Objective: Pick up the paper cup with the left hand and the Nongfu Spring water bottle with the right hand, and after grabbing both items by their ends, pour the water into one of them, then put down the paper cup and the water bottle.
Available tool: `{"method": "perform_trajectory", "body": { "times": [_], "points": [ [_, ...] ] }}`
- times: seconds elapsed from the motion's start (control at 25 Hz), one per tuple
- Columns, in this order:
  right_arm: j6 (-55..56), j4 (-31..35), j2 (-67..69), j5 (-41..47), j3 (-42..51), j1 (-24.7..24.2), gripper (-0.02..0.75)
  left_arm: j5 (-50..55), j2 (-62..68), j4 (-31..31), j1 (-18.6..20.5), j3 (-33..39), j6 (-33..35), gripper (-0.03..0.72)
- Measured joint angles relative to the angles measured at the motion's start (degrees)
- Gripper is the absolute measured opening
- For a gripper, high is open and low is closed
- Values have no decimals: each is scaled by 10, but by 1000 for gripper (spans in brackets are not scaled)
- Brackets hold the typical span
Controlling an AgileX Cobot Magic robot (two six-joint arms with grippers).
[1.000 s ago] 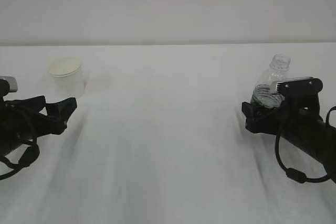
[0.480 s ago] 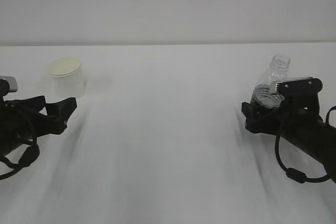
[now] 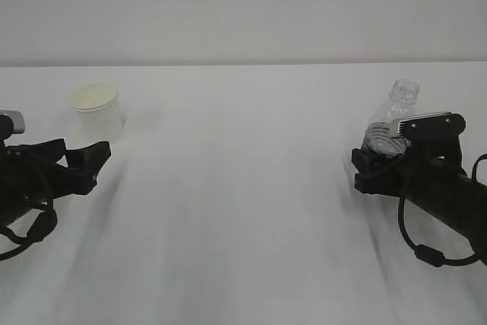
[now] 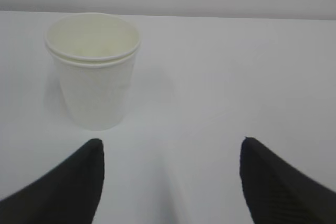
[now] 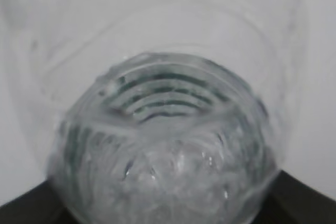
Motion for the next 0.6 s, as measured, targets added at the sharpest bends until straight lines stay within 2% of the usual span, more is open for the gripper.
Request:
{"method": "perform_trajectory", "body": {
  "times": [0.48,0.6],
  "points": [
    [0,-15,0,0,0,0,470,6,2,-22,0,-5,18,579],
    [0,-19,0,0,0,0,470,29,14,-22,0,-23,27,599]
  ]
}}
